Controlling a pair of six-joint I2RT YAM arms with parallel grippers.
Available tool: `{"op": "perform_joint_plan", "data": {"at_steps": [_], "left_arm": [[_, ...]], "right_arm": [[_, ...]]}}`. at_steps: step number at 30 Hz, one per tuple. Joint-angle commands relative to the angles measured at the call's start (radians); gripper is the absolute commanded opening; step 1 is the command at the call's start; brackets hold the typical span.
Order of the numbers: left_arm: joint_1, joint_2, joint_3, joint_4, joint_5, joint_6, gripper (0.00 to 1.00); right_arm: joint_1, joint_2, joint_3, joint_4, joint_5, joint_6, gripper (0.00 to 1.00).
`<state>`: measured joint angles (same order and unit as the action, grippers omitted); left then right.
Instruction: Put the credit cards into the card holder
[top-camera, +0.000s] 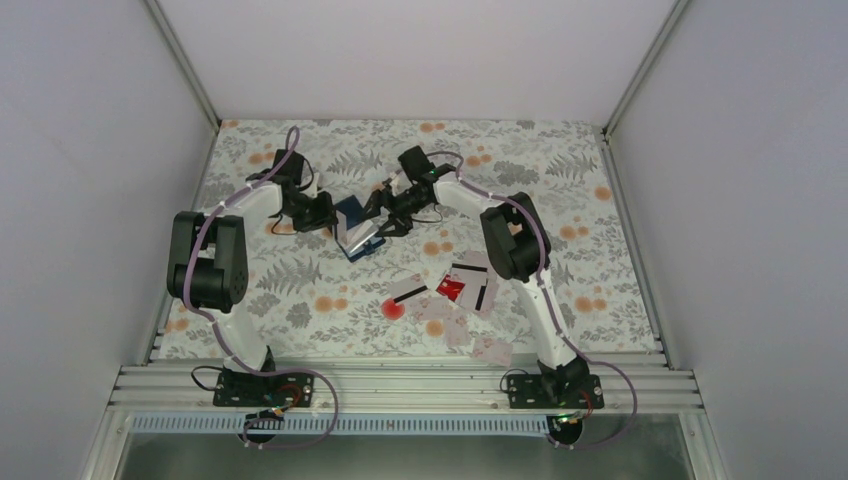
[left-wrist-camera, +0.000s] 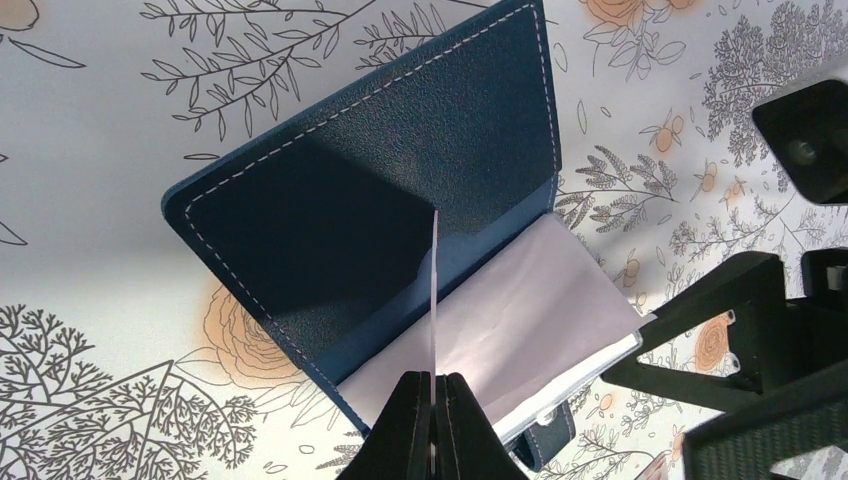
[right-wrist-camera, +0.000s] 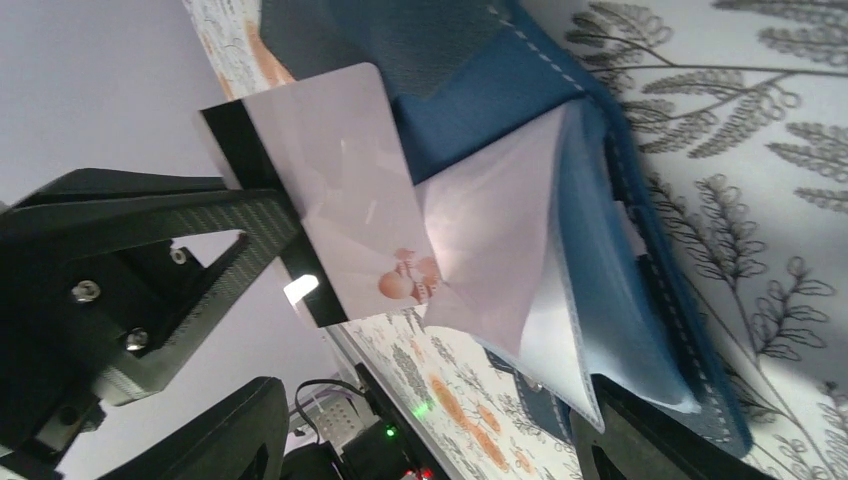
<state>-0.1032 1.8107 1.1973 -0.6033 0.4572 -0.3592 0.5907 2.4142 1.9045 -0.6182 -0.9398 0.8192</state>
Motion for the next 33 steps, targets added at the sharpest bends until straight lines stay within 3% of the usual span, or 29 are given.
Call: {"op": "perform_joint_plan", "data": {"at_steps": [1,9,22,33], "left_arm": [[-0.003,-0.028,-0.009,-0.006,0.016,0.002,0.02],[-0.003,-0.036,0.021,-0.031,0.011,0.004,0.02],[-0.003,-0.101,0.194,-0.177,-0.043,0.04,0.02],[-0.003,-0.268,0.174,-0.255,-0.077,0.132,0.02]], "right_arm": [[0.01,0.016,0.044,-0.007,-0.033,-0.003,0.72],[0.013,0.034,0.072,-0.007,-0.049,-0.004,0.72],[0.017,0.09,0.181,-0.022,-0.061,0.001,0.73],[0.017,0.139,0.282,0.043,-0.091,0.039,0.73]]}}
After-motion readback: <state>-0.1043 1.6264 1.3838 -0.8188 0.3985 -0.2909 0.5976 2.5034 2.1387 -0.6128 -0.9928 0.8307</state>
